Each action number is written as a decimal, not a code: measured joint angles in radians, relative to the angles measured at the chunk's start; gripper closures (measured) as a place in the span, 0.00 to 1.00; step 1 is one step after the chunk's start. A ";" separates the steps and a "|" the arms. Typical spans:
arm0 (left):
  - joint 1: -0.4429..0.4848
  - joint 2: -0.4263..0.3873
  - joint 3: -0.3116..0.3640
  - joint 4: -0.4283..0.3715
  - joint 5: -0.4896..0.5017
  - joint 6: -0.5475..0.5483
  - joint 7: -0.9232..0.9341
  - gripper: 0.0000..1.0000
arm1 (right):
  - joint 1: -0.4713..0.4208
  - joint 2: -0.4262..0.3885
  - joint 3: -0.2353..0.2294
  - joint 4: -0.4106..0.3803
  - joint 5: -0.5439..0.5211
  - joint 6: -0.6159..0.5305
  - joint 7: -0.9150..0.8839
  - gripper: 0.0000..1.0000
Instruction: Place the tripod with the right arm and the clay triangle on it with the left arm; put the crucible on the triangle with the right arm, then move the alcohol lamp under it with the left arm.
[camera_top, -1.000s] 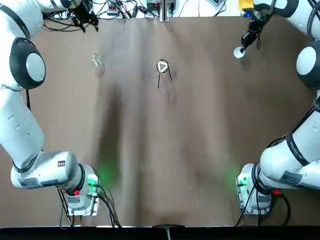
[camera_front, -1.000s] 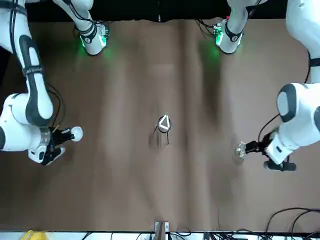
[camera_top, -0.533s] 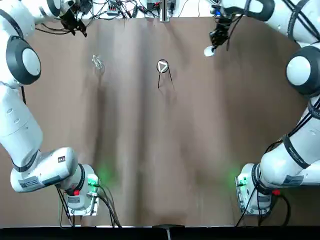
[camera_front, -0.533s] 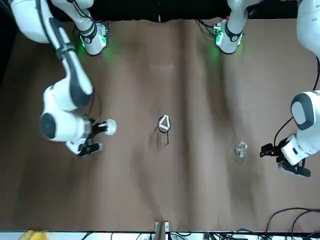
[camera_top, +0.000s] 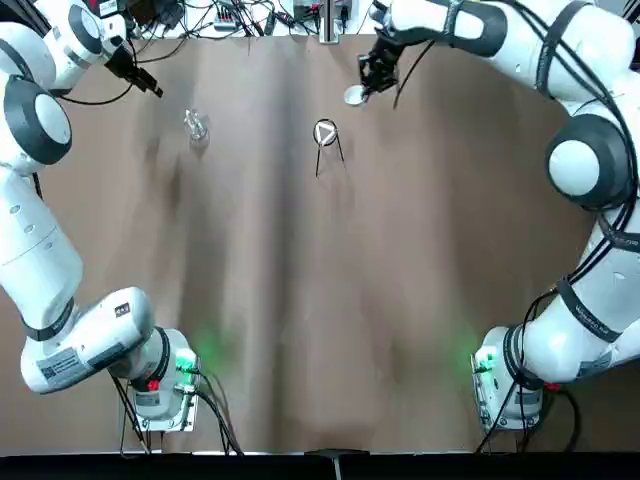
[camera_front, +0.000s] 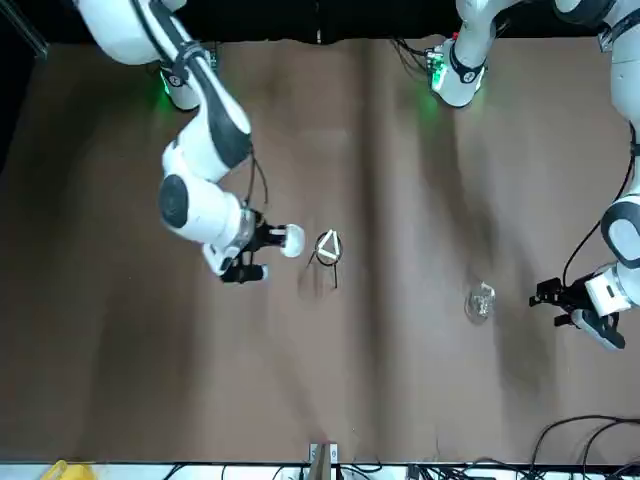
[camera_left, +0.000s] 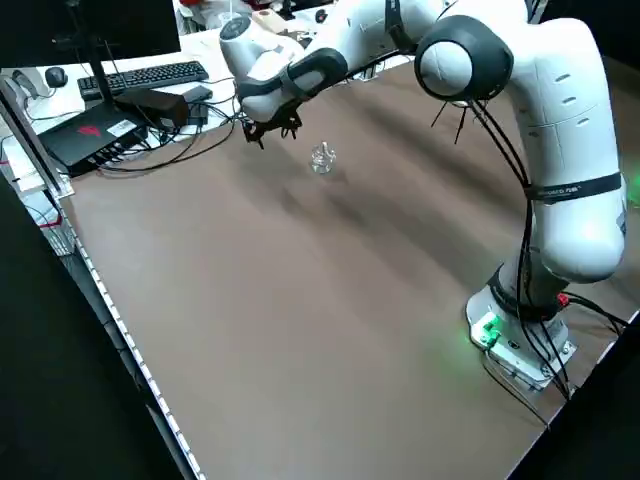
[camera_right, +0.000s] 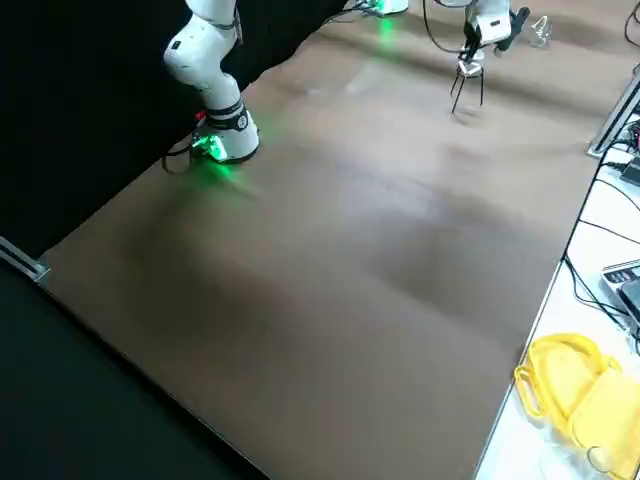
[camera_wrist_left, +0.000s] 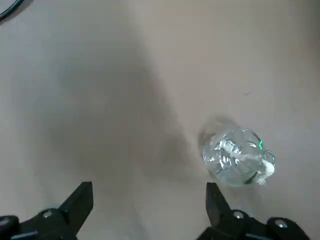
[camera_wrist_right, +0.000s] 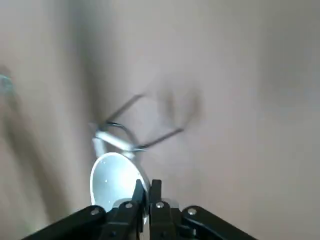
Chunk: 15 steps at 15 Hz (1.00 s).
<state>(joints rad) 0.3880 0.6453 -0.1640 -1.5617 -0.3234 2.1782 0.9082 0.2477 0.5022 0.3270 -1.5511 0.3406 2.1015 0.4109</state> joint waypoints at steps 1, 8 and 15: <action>0.000 0.004 -0.003 0.001 -0.014 0.002 0.040 0.00 | 0.028 0.008 0.000 -0.001 0.029 0.049 0.019 0.94; 0.017 0.012 -0.006 0.002 -0.221 -0.021 0.433 0.00 | 0.146 0.095 -0.004 -0.007 0.067 0.266 0.086 0.94; 0.020 0.027 -0.007 0.001 -0.385 -0.088 0.774 0.00 | 0.147 0.120 -0.015 -0.011 0.067 0.267 0.086 0.94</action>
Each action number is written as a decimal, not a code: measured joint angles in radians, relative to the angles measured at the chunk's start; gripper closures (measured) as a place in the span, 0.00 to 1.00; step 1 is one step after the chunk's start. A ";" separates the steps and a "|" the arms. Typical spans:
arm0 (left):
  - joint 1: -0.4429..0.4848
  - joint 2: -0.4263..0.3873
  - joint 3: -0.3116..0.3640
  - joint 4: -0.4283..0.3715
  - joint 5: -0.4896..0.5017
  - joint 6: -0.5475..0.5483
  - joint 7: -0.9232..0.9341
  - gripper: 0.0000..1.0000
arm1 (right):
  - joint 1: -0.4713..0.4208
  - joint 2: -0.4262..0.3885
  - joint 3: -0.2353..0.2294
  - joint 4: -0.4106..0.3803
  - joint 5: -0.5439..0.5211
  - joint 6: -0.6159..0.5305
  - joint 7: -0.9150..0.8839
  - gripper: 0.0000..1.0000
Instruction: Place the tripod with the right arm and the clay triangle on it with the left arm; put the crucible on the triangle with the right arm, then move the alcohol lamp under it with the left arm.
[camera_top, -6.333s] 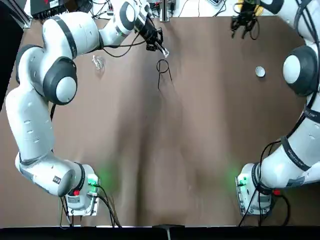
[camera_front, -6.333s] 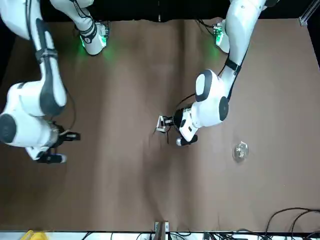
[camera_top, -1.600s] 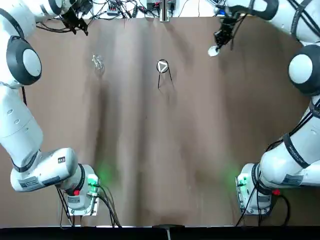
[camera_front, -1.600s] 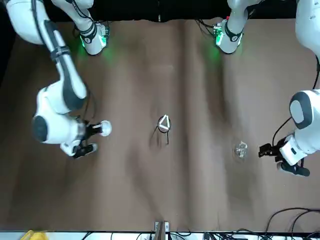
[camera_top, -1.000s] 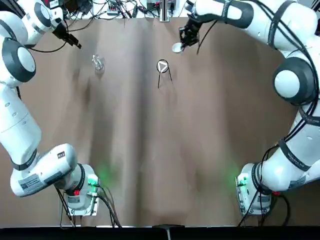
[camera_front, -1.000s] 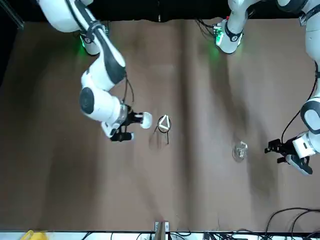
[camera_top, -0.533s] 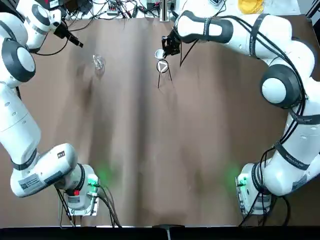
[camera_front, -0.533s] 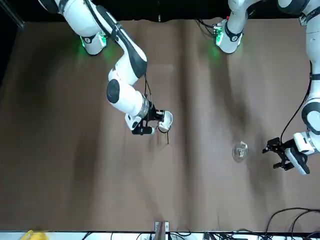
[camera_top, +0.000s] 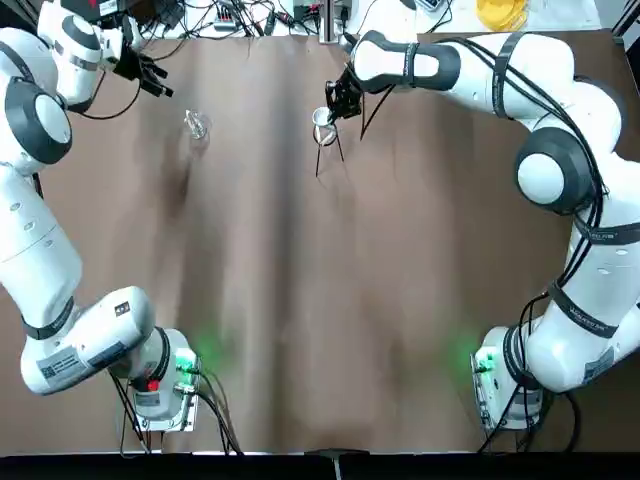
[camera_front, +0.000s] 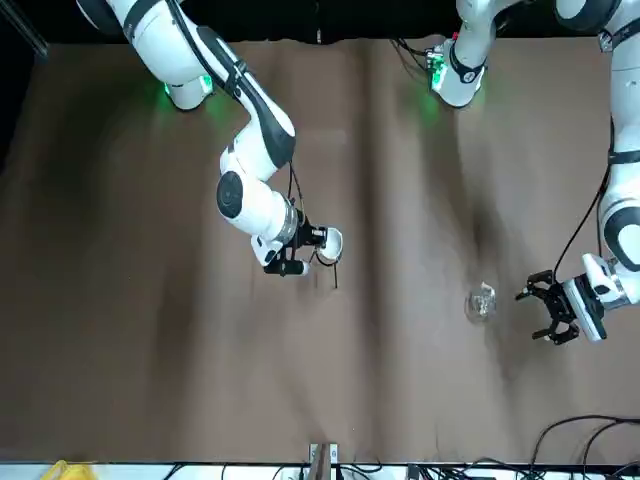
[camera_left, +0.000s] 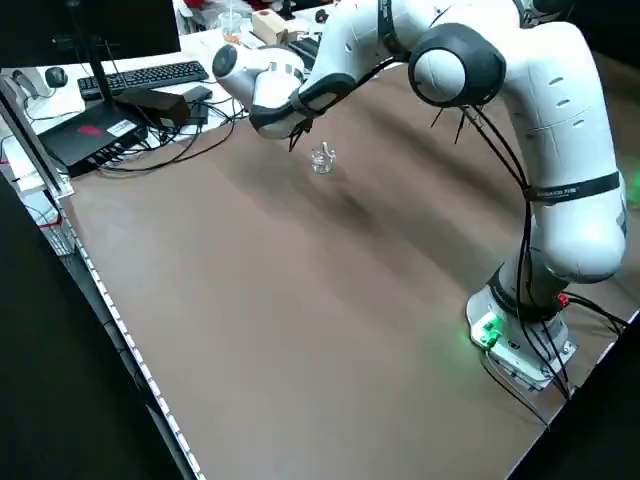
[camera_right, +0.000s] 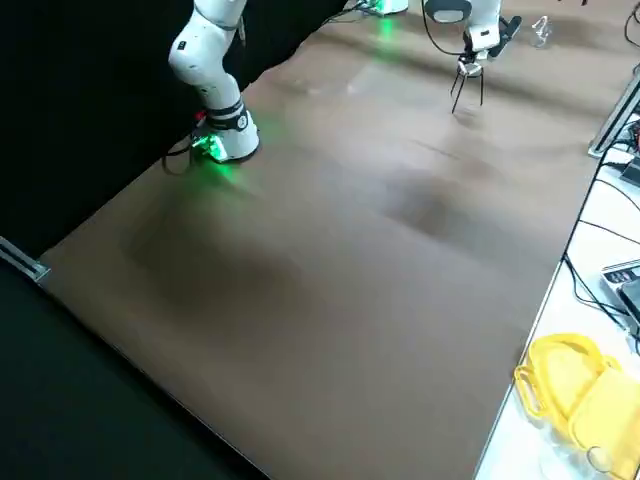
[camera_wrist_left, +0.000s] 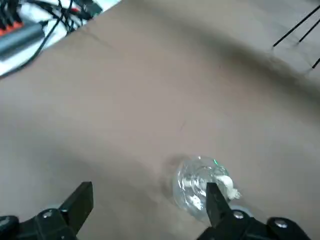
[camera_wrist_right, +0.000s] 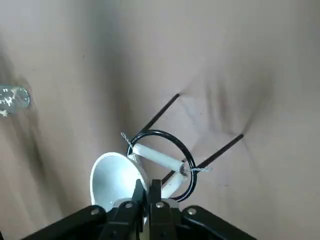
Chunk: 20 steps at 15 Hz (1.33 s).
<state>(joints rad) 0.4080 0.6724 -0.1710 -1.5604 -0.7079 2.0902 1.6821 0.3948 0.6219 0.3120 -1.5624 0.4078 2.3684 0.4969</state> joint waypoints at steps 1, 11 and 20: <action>0.002 0.012 0.001 0.000 -0.039 0.000 0.062 0.00 | 0.002 0.004 0.000 0.000 0.000 0.000 0.000 0.94; 0.116 0.171 0.005 0.000 -0.281 -0.206 0.546 0.00 | 0.008 0.029 -0.002 -0.001 -0.002 0.006 -0.001 0.94; 0.133 0.262 0.006 0.001 -0.421 -0.301 0.702 0.00 | 0.008 0.034 -0.006 -0.001 -0.002 0.009 -0.002 0.92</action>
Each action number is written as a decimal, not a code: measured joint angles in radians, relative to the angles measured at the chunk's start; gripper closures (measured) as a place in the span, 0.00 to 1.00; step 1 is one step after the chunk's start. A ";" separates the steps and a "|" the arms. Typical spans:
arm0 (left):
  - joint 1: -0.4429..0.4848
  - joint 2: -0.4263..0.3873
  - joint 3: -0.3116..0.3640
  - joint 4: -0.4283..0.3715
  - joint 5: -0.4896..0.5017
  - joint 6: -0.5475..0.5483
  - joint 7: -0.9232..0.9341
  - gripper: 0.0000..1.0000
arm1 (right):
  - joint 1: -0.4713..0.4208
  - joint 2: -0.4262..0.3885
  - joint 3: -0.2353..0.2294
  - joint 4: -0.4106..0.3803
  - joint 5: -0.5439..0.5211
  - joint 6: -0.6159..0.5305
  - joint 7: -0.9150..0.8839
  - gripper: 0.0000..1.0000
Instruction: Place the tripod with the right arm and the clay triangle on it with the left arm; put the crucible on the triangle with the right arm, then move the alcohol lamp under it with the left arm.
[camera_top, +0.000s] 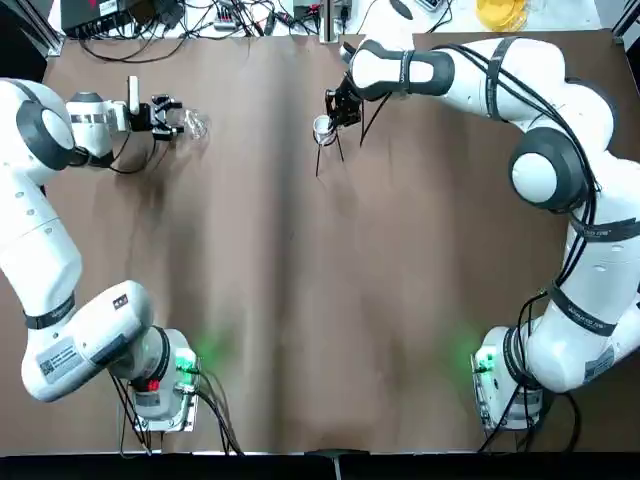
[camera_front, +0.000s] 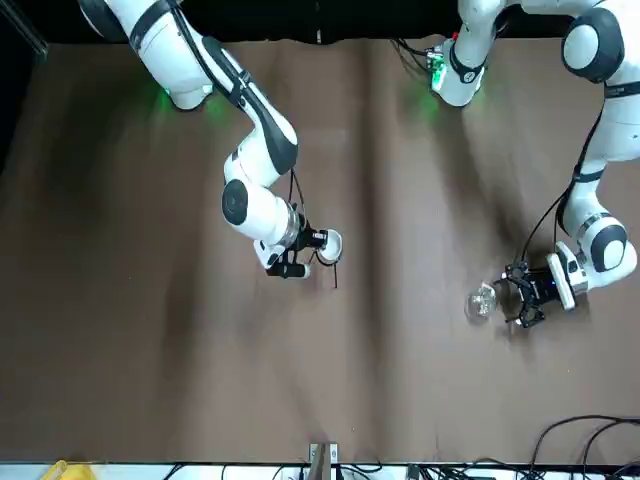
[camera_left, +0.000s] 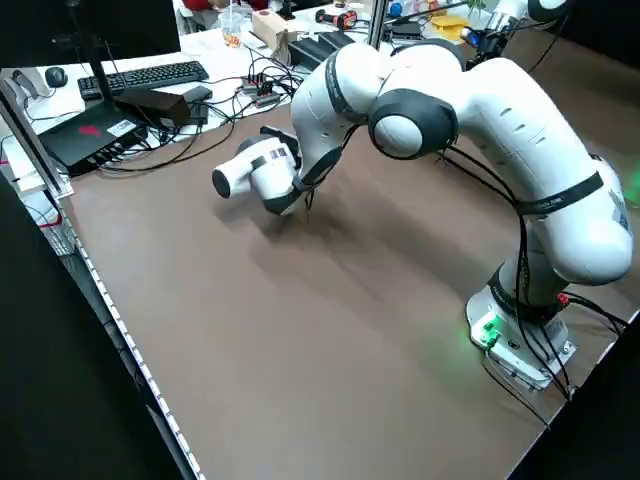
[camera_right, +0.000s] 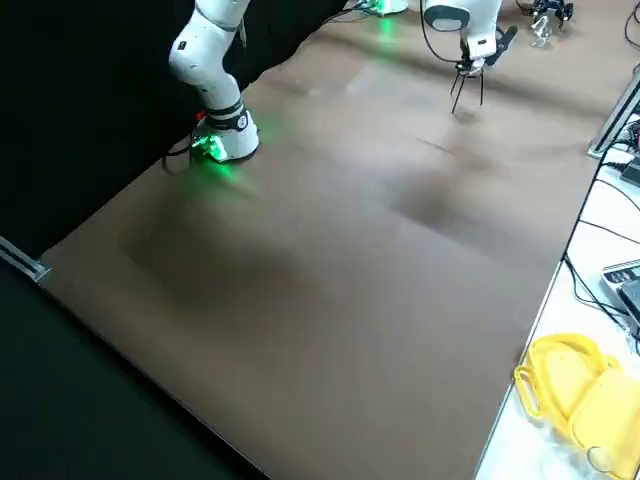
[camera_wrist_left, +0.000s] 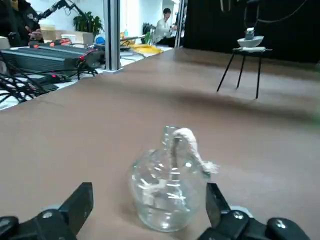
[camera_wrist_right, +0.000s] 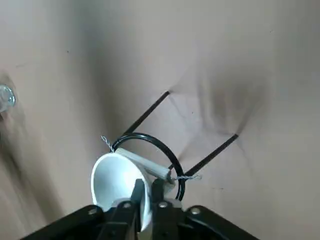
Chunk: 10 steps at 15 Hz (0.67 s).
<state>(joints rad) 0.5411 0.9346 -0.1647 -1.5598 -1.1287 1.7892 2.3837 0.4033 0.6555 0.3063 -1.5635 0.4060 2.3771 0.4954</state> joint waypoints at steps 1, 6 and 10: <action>0.001 0.010 0.000 0.000 -0.003 -0.013 0.008 0.00 | 0.000 0.000 -0.001 0.000 0.000 0.000 0.000 0.85; -0.001 0.046 -0.001 0.001 -0.004 -0.029 0.098 0.00 | -0.001 0.000 -0.004 0.001 0.000 0.003 0.000 0.75; -0.026 0.056 -0.004 0.001 -0.032 -0.030 0.119 0.00 | -0.004 0.000 -0.005 0.009 0.000 0.004 0.000 0.73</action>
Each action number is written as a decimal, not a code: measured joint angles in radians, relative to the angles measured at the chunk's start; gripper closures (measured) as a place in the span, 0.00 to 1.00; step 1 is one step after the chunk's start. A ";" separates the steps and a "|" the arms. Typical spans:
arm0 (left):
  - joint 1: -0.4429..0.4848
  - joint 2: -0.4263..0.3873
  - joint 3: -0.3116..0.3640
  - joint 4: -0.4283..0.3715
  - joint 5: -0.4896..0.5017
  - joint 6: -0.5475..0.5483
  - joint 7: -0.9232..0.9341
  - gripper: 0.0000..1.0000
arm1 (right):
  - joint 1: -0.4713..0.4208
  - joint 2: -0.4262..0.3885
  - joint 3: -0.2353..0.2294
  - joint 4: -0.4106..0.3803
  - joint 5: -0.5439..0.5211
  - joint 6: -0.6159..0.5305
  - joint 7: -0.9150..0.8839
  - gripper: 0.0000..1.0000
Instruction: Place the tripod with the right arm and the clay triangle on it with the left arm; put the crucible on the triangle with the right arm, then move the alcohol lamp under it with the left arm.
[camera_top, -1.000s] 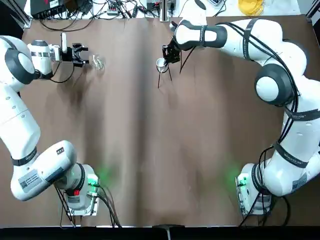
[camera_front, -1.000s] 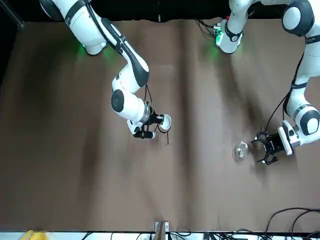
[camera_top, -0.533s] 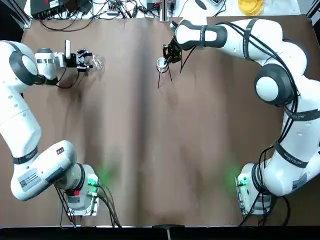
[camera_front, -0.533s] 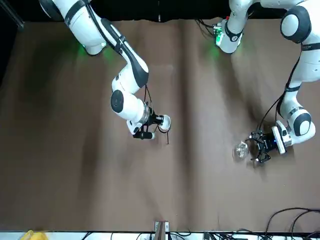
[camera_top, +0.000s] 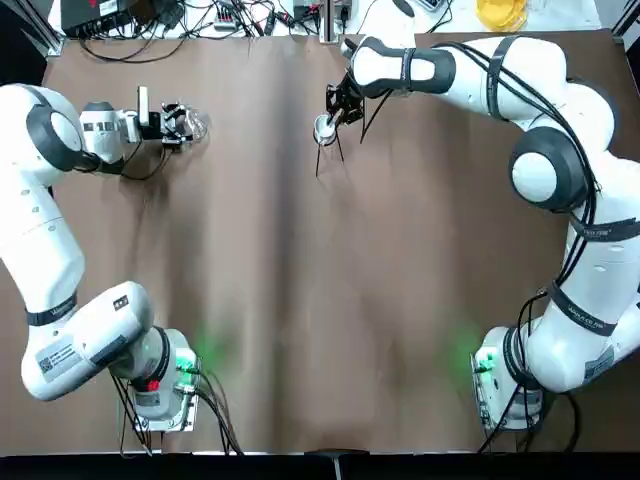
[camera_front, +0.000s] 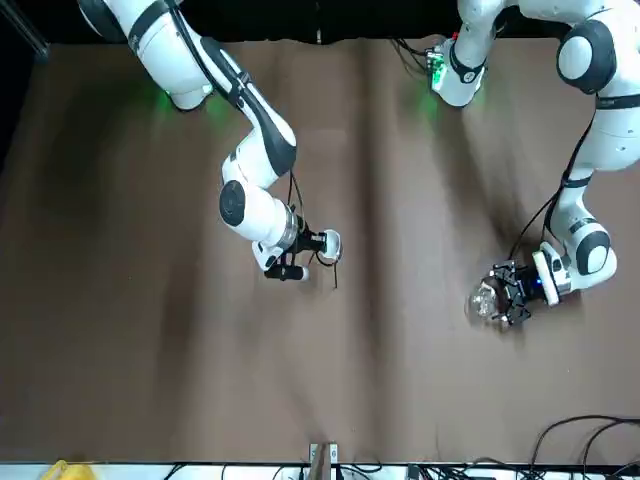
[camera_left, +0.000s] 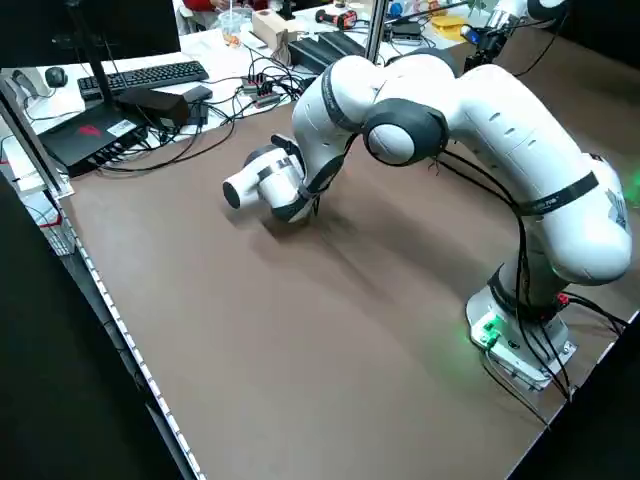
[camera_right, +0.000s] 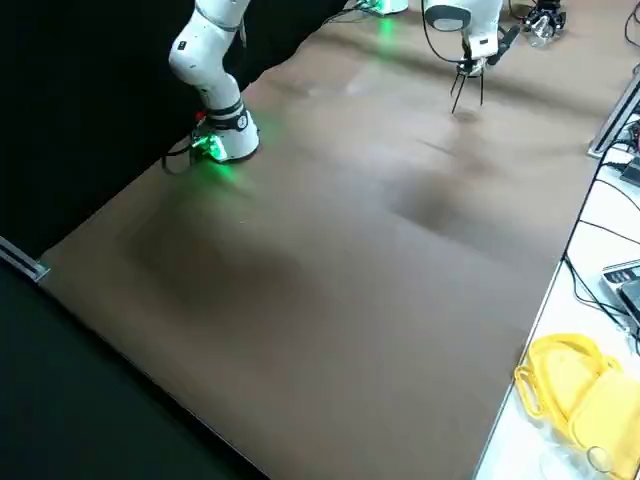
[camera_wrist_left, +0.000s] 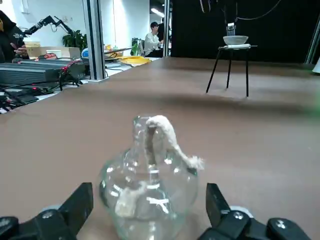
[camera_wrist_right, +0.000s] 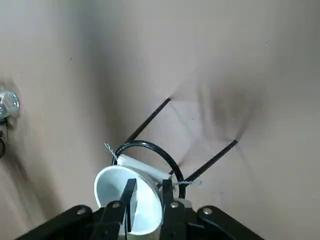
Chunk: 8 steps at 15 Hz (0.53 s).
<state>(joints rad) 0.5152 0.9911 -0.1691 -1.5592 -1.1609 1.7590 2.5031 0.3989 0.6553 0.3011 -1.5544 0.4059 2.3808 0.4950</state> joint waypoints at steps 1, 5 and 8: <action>-0.010 0.003 0.000 0.000 -0.003 0.001 0.000 0.00 | -0.003 0.000 0.000 0.001 0.000 0.000 0.000 0.73; -0.039 0.018 0.001 0.000 -0.028 0.032 0.000 0.00 | -0.014 -0.001 -0.001 0.004 0.000 0.000 0.000 0.71; -0.041 0.020 0.002 0.001 -0.030 0.034 0.000 0.04 | -0.025 -0.005 -0.001 0.006 0.000 -0.005 0.000 0.71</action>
<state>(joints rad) 0.4738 1.0111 -0.1672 -1.5586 -1.1909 1.7929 2.5036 0.3736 0.6501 0.2998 -1.5483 0.4059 2.3756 0.4947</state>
